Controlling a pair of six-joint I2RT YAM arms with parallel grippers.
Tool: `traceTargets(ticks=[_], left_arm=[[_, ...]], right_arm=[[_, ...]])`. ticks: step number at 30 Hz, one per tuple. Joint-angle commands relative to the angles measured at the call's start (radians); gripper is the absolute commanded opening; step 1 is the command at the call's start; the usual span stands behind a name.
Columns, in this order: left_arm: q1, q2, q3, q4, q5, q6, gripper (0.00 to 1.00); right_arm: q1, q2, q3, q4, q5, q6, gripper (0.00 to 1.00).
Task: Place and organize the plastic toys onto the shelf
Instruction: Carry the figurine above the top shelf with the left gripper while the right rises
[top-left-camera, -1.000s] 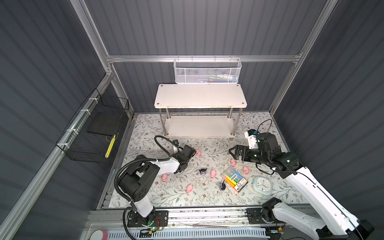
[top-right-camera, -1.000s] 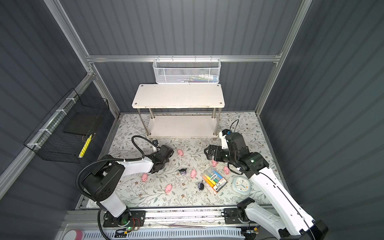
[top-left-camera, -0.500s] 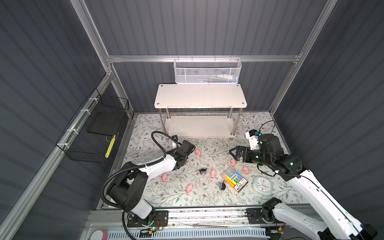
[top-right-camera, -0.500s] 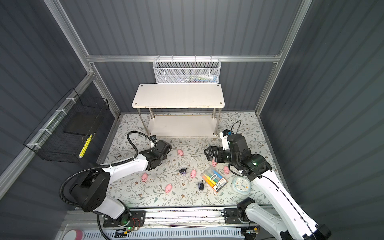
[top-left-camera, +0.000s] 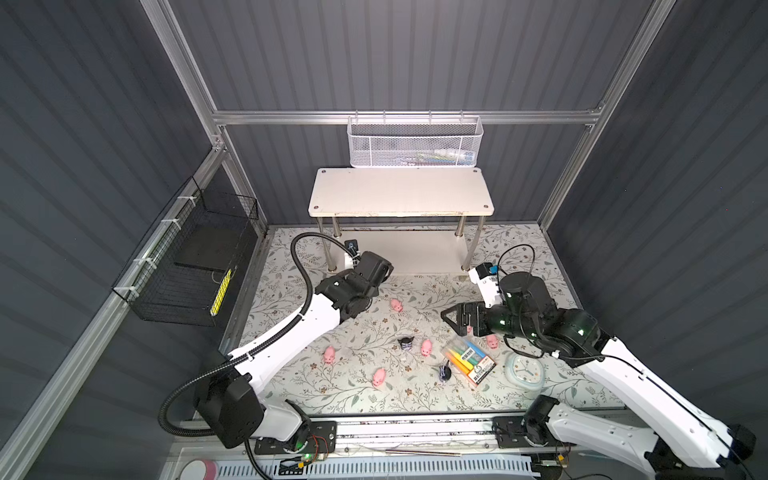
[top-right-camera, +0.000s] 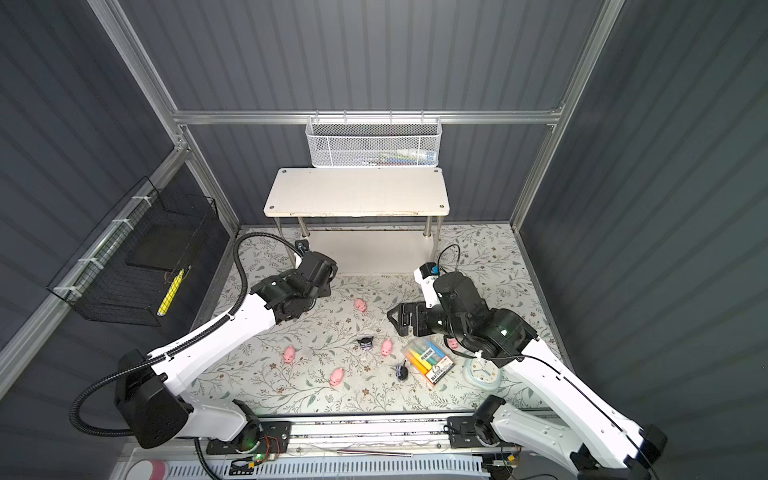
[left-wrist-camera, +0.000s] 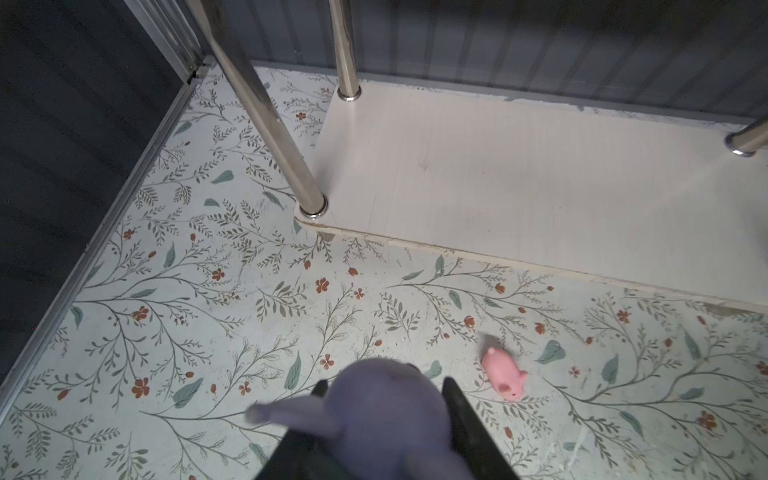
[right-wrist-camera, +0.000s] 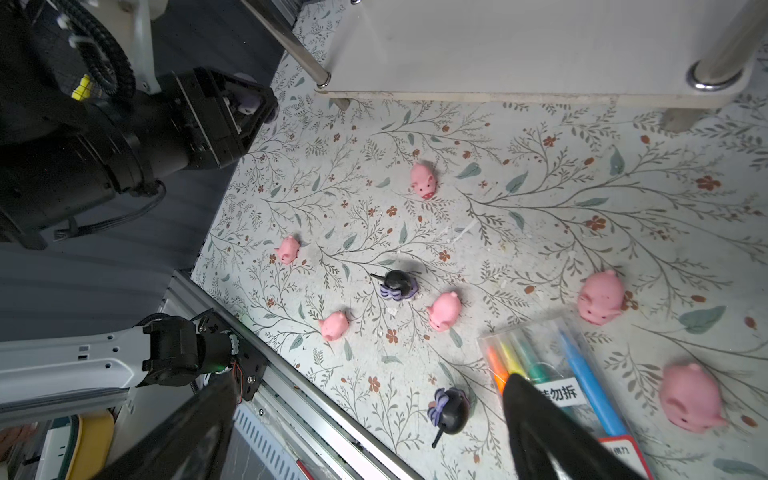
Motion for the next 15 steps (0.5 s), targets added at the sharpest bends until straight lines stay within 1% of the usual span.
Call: traceTargets(ticks=[1, 2, 6, 11, 15], left_arm=[[-0.007, -0.014, 0.101, -0.165, -0.031, 0.057, 0.17], [-0.007, -0.008, 0.155, -0.186, -0.036, 0.066, 0.17], [-0.006, 0.029, 0.29, -0.269, -0.053, 0.101, 0.17], [-0.007, 0.114, 0.495, -0.375, -0.066, 0.149, 0.14], [-0.007, 0.184, 0.659, -0.423, -0.073, 0.19, 0.15]], right_arm=[[0.036, 0.018, 0.047, -0.017, 0.053, 0.002, 0.99], [0.044, 0.023, 0.056, -0.02, 0.059, 0.0, 0.99], [0.074, 0.03, 0.089, -0.032, 0.08, -0.005, 0.99], [0.088, 0.037, 0.126, -0.045, 0.095, -0.004, 0.99], [0.097, 0.045, 0.151, -0.059, 0.101, -0.012, 0.99]])
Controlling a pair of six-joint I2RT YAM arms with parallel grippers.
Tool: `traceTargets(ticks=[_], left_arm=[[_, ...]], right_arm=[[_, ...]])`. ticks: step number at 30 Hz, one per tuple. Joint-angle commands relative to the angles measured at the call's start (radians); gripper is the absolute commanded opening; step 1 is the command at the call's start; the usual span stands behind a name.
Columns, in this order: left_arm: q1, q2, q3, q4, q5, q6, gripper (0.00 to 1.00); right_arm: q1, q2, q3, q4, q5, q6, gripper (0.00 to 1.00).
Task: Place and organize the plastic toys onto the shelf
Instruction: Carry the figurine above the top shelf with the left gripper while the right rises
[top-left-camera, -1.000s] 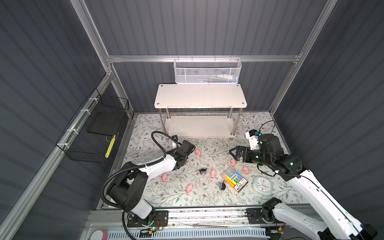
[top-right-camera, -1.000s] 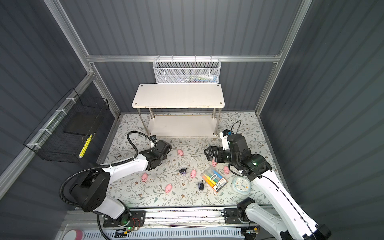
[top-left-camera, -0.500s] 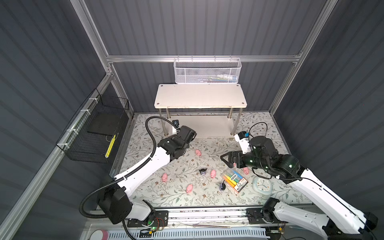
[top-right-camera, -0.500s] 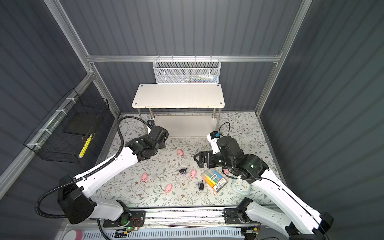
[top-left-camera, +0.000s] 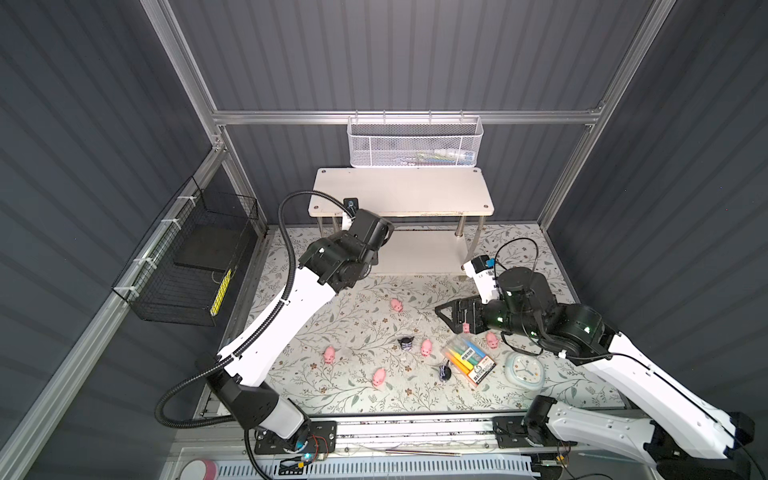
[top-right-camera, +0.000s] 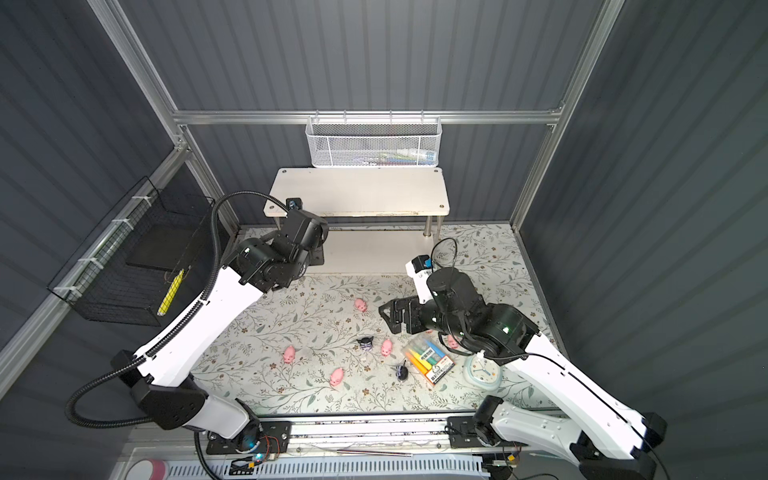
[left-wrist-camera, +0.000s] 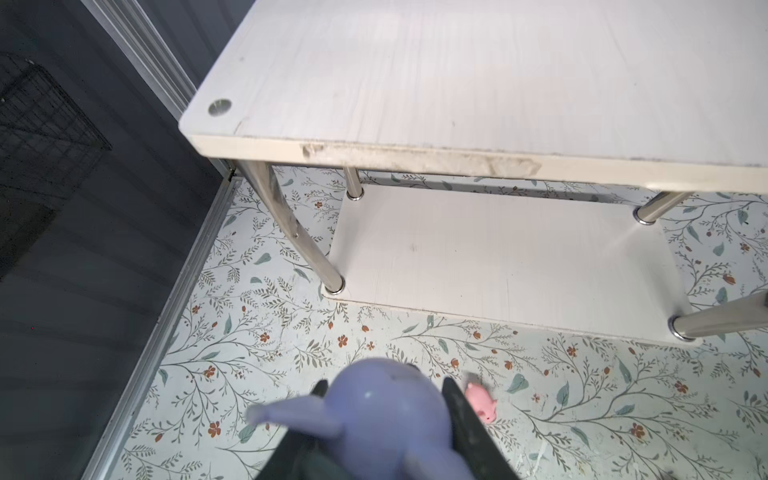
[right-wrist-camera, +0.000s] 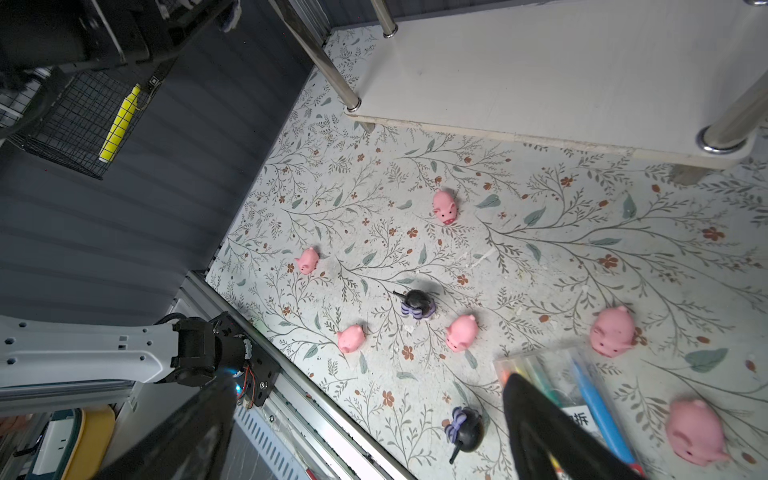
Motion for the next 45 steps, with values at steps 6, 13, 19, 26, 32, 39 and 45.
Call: traceTargets(ticks=[6, 13, 19, 26, 32, 39, 45], left_arm=[[0.001, 0.116, 0.292, -0.138, -0.064, 0.109, 0.17], [0.03, 0.173, 0.415, -0.136, -0.075, 0.144, 0.18], [0.082, 0.256, 0.542, -0.161, -0.039, 0.168, 0.18], [0.182, 0.327, 0.639, -0.166, 0.073, 0.176, 0.19], [0.256, 0.369, 0.696, -0.16, 0.14, 0.184, 0.2], [0.317, 0.408, 0.733, -0.141, 0.206, 0.188, 0.2], [0.344, 0.436, 0.748, -0.148, 0.238, 0.188, 0.21]], right_arm=[[0.015, 0.008, 0.055, -0.043, 0.035, -0.013, 0.99], [0.016, 0.027, 0.093, -0.047, 0.013, -0.011, 0.99], [0.015, 0.073, 0.158, -0.075, 0.014, -0.023, 0.99], [0.016, 0.161, 0.285, -0.11, 0.009, -0.06, 0.99], [0.016, 0.242, 0.42, -0.103, 0.033, -0.142, 0.99], [0.016, 0.413, 0.653, -0.166, 0.043, -0.209, 0.99], [0.002, 0.49, 0.748, -0.188, 0.045, -0.23, 0.99]])
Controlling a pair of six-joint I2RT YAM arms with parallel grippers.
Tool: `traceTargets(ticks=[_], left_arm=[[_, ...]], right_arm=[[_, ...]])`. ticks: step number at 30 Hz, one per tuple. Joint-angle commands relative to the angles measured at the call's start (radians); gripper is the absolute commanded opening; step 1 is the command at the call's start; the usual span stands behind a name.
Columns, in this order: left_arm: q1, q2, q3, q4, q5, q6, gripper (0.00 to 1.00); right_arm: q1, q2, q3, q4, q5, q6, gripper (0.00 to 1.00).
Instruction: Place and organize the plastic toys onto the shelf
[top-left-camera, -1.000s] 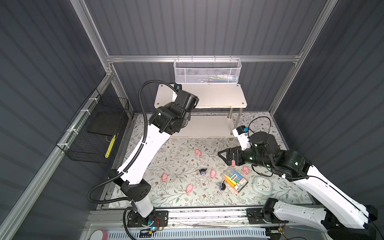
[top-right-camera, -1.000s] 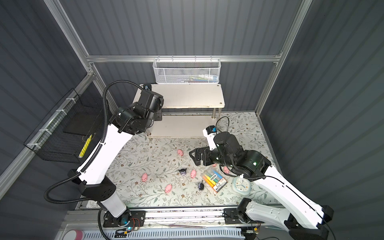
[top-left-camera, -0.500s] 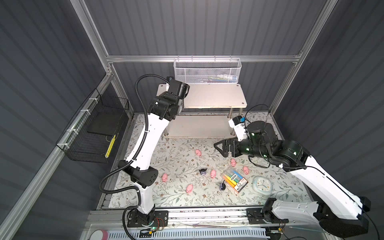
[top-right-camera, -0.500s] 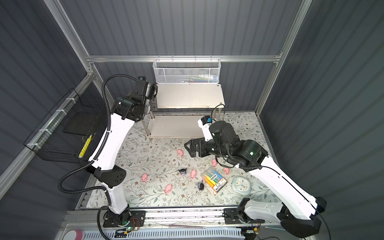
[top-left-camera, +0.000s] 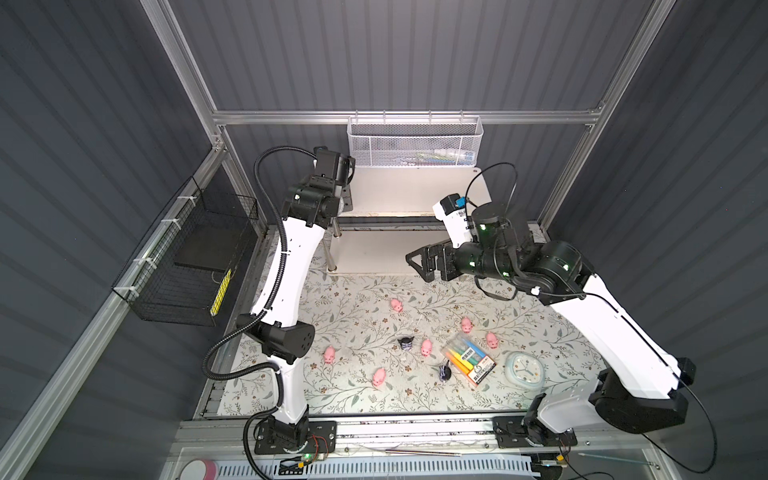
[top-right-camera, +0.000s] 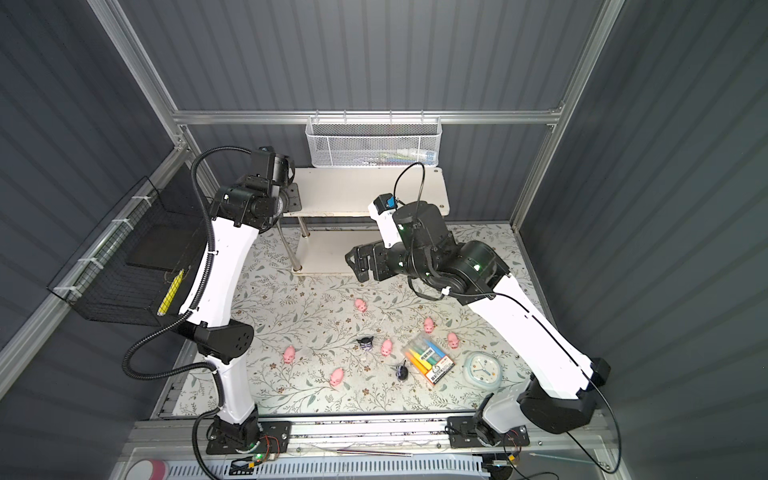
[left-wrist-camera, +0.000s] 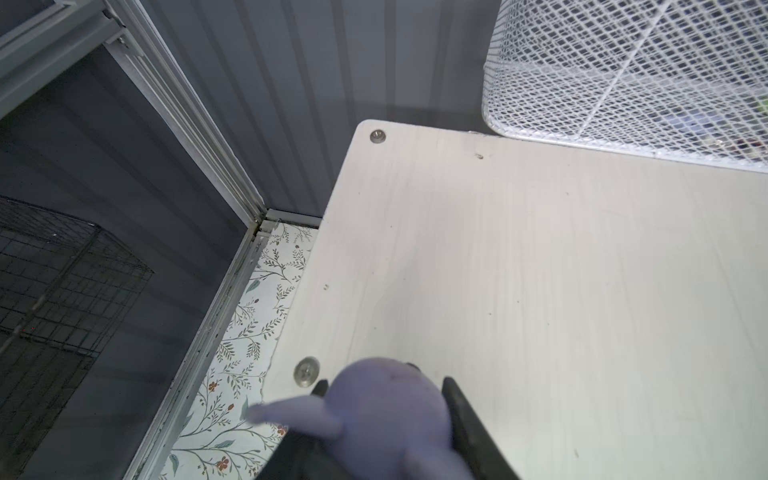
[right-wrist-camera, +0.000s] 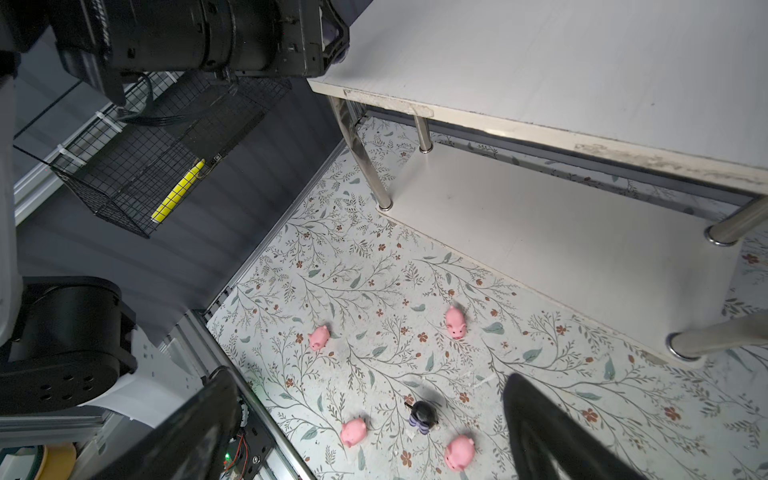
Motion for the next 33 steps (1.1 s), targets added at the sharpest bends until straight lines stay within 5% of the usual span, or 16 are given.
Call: traceTargets(ticks=[1, 33], left_arm=[[0.013, 0.017, 0.03, 0.003, 0.041, 0.015, 0.21], [0.042, 0.042, 0.066, 0.003, 0.054, 0.021, 0.29]], right_arm=[[-0.012, 0.026, 0.047, -0.036, 0.01, -0.031, 0.99], [-0.109, 0.054, 0.02, 0.017, -0.097, 0.006, 0.99]])
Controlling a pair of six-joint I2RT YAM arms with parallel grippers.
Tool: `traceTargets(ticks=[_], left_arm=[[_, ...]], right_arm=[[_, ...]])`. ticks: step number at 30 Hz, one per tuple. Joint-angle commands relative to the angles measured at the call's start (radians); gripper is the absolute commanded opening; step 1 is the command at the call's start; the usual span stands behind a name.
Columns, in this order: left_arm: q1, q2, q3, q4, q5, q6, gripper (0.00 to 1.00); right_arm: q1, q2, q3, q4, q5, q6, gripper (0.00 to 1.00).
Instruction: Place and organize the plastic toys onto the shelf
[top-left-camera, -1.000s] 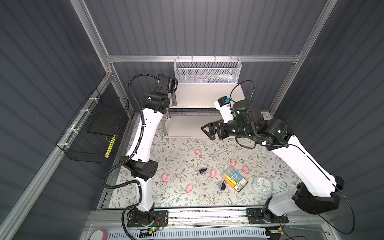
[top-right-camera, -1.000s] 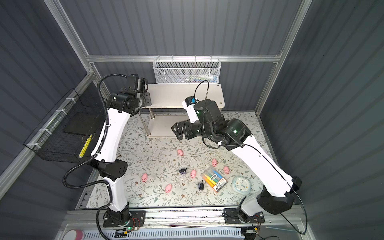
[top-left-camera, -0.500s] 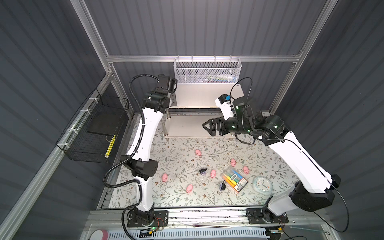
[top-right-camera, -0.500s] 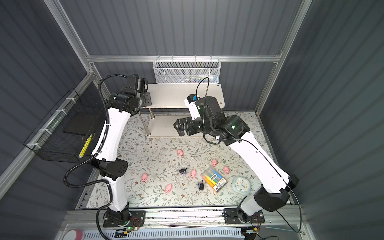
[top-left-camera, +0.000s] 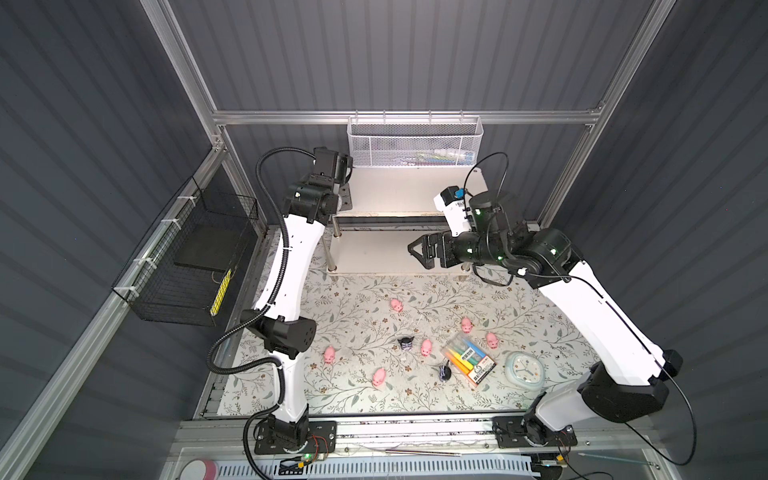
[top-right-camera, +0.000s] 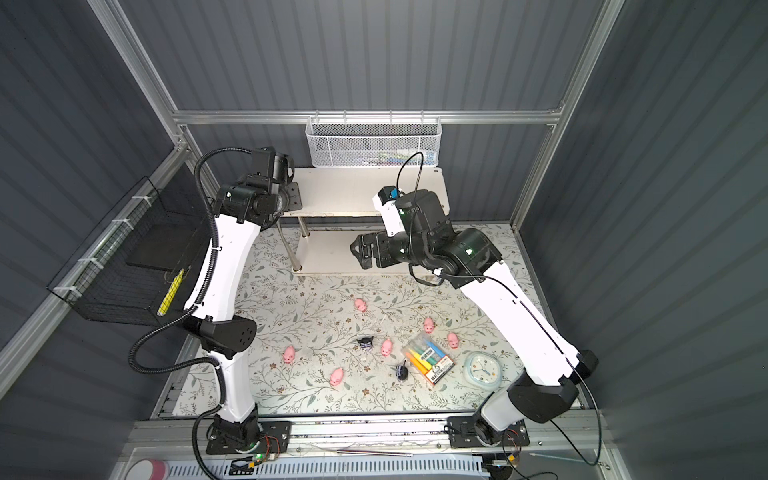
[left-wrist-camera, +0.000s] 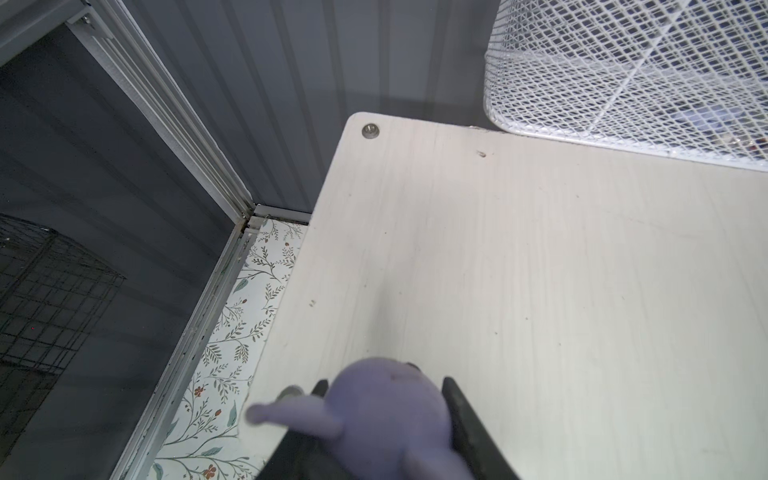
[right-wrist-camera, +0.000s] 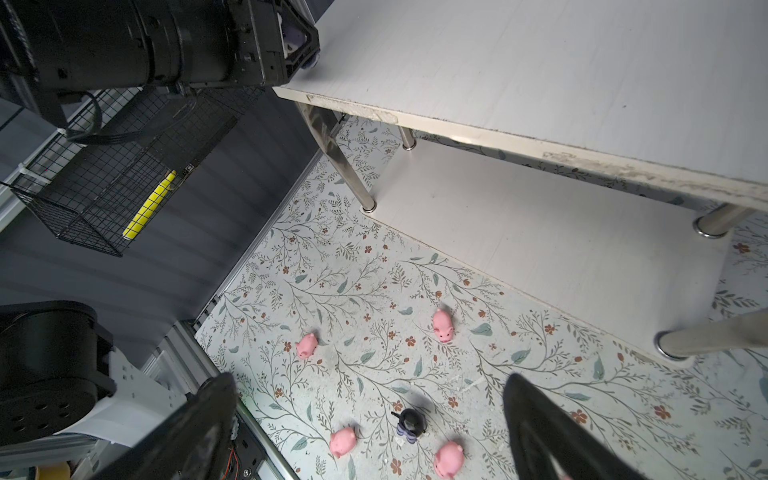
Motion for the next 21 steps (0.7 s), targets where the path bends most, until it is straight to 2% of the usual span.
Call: traceTargets(ticks=[1, 21], left_arm=[[0.009, 0.005, 0.029, 0.002, 0.011, 0.022, 0.3], [0.013, -0.008, 0.013, -0.015, 0.007, 0.006, 0.32]], right_arm=[[-0.005, 0.002, -0.007, 0.017, -0.016, 0.014, 0.99], [-0.009, -0.006, -0.022, 0.024, -0.021, 0.026, 0.99]])
